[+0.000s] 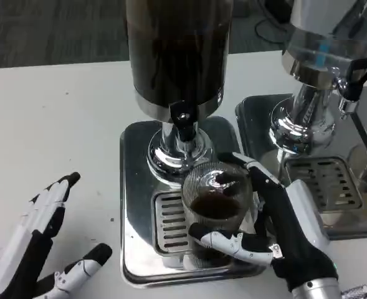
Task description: Grasp the cup under the faucet to collect the drink, then remove the cup.
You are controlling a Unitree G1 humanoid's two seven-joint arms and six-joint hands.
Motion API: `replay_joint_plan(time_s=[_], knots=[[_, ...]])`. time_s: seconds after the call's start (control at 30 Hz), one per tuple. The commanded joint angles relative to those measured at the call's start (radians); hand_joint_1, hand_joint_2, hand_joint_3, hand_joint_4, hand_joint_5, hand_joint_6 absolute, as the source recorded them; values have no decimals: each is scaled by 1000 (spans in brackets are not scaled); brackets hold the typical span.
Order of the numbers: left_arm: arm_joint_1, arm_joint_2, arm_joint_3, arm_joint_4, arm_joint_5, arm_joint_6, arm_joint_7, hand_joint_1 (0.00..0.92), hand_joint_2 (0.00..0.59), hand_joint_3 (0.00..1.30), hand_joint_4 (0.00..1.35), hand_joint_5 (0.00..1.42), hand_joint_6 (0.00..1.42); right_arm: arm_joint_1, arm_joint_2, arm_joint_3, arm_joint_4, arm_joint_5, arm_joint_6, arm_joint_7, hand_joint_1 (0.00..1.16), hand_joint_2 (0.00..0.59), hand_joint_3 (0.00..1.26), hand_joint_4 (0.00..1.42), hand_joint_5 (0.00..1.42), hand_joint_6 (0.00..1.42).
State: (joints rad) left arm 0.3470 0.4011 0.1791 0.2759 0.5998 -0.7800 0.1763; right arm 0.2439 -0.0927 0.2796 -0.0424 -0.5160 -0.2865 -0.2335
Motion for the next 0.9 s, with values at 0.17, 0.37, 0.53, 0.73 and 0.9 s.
replay_joint_plan(time_s=[0.17, 0.37, 0.53, 0.73, 0.9], knots=[[25, 51, -22, -52, 9, 49, 34, 0, 108, 0, 0, 0, 0, 21, -7, -11, -79, 26, -13, 28, 973, 132, 291, 636, 913, 1338], [38, 69, -33, -69, 8, 67, 37, 0, 105, 0, 0, 0, 0, 46, -22, -15, -114, 23, -20, 43, 967, 130, 294, 636, 917, 1338], [58, 89, -37, -99, 12, 83, 37, 0, 101, 0, 0, 0, 0, 69, -31, -15, -135, 31, -19, 55, 963, 129, 295, 636, 929, 1351], [82, 103, -34, -129, 15, 97, 38, 0, 100, 0, 0, 0, 0, 89, -40, -12, -170, 33, -27, 73, 961, 129, 300, 636, 929, 1354], [108, 115, -31, -158, 21, 109, 42, 0, 101, 0, 0, 0, 0, 117, -46, -8, -195, 28, -35, 73, 961, 129, 303, 636, 929, 1354]])
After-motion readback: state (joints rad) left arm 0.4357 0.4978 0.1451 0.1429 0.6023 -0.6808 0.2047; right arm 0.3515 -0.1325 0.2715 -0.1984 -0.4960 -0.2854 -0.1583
